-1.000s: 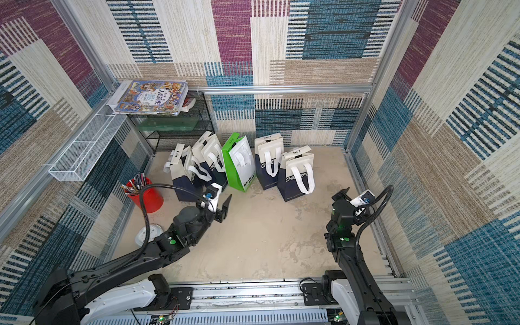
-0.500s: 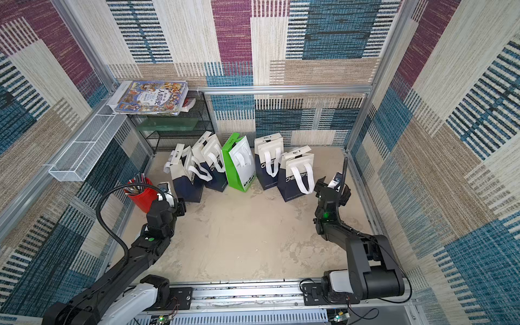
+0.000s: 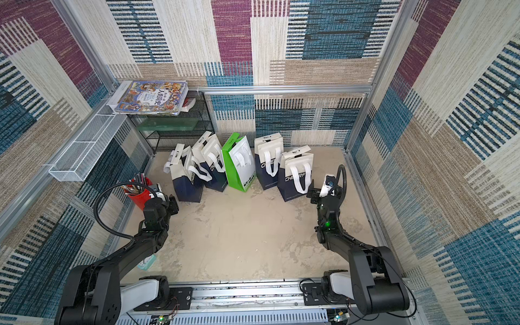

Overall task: Open the takeout bag
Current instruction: Reset both arms

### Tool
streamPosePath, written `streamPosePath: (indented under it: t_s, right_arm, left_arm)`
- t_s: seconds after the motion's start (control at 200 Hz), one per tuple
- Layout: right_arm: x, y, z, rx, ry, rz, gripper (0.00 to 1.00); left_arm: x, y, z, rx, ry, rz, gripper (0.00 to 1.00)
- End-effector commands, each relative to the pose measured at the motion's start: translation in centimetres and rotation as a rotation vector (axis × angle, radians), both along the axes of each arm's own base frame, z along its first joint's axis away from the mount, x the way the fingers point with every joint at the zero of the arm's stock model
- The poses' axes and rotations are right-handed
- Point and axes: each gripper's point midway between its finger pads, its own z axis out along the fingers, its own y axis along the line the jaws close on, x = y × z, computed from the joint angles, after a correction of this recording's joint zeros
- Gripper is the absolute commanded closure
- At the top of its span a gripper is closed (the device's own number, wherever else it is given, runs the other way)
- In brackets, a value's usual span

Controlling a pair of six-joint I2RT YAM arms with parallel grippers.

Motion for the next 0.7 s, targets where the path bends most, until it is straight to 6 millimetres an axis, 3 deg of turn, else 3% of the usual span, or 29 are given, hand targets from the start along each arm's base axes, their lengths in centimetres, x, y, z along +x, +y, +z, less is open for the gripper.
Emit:
streamPosePath:
  t_s: [0.0, 0.06, 0.235, 0.491, 0.691]
  right_arm:
    - [-0.7, -0.1, -0.6, 0.031, -0.043, 0.006, 0.04]
    - [-1.0, -0.7, -1.5, 0.043, -0.058, -0.021, 0.04]
    - [0.2, 0.1, -3.4, 0.024, -0.004, 0.011, 0.05]
    - [1.2, -0.2, -3.7, 0.050, 0.024, 0.032, 0.04]
    - [1.2, -0.3, -3.7, 0.052, 0.026, 0.031, 0.05]
  left_arm:
    - [0.6, -0.3, 0.8, -0.038, -0.049, -0.015, 0.34]
    - [0.8, -0.4, 0.2, -0.039, -0.021, -0.025, 0.34]
    - [1.5, -0.5, -2.4, -0.041, -0.030, -0.038, 0.36]
    - [2.8, -1.8, -4.2, -0.043, 0.017, -0.128, 0.39]
    - [3.5, -2.8, -4.5, -0.041, 0.044, -0.197, 0.38]
